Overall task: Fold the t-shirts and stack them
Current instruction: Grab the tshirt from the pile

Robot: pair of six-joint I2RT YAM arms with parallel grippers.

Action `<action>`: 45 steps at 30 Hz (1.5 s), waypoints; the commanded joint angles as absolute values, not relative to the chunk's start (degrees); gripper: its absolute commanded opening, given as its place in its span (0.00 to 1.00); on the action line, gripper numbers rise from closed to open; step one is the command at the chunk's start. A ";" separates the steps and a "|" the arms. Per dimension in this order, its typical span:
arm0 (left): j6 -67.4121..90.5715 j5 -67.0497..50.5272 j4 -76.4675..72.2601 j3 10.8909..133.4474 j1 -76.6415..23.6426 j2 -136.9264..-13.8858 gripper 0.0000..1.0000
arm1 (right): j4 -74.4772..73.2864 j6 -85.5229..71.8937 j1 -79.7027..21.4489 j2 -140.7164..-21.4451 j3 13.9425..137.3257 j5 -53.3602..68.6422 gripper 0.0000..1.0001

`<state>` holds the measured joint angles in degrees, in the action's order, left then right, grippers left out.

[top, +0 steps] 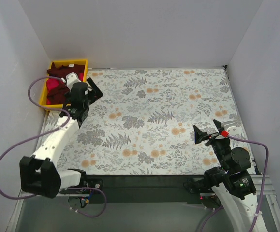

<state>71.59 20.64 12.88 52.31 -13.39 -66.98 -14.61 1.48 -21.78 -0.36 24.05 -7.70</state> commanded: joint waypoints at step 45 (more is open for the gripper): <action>49.58 22.95 -2.20 96.67 -4.56 -95.63 0.00 | -12.39 2.29 -21.97 -2.55 23.20 -0.44 0.98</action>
<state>54.46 24.93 2.70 90.80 1.69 -103.09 -14.92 1.74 -21.78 -3.11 23.46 -1.04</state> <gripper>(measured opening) 0.046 0.983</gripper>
